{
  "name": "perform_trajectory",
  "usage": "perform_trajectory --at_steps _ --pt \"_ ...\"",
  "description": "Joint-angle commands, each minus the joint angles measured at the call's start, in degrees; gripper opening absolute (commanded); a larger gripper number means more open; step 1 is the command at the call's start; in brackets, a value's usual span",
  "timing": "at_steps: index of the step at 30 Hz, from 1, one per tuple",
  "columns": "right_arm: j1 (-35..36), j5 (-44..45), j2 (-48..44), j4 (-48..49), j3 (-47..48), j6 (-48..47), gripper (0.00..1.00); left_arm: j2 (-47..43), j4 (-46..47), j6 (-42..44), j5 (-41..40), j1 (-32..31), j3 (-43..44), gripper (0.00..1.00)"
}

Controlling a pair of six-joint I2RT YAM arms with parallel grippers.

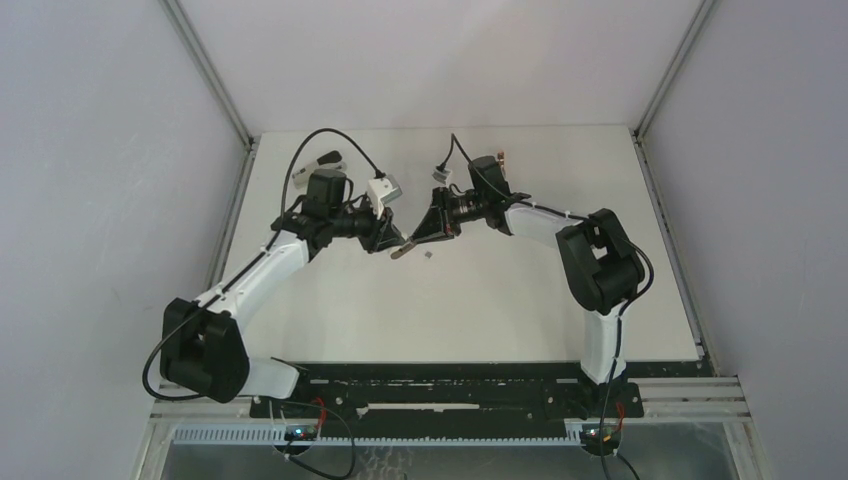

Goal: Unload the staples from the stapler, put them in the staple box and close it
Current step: Unload the staple at the center of the board.

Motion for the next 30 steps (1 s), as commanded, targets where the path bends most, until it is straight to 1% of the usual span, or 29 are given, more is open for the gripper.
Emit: perform_trajectory --at_steps 1,4,10,16,23,25,28,30 --pt "0.0 -2.7 0.8 5.6 -0.8 3.2 0.25 -3.1 3.7 -1.1 0.6 -0.2 -1.4 0.03" --pt "-0.5 -3.3 1.1 8.1 -1.5 5.0 0.25 -3.2 3.9 -1.2 0.7 -0.1 -1.6 0.03" --pt "-0.8 -2.4 1.3 7.1 -1.5 4.5 0.20 -3.6 4.4 -1.2 1.5 -0.1 -1.9 0.02" --pt "-0.6 -2.1 1.8 7.1 -1.5 5.0 0.19 -3.8 4.4 -1.0 2.6 -0.2 -2.1 0.02" --pt "-0.3 -2.0 2.0 7.3 -1.5 5.6 0.15 -4.5 4.4 -0.2 3.5 -0.4 -2.6 0.02" --pt "-0.2 -2.1 2.3 7.4 -1.5 5.8 0.17 -4.7 4.6 -0.2 3.8 -0.4 -2.8 0.02" --pt "-0.1 -2.1 2.6 7.6 -1.5 6.0 0.25 -4.7 4.6 -0.1 4.4 -0.5 -2.8 0.02" --pt "0.1 -2.4 2.8 7.9 -1.6 6.3 0.26 -4.8 4.7 -0.1 4.7 -0.6 -2.9 0.02"
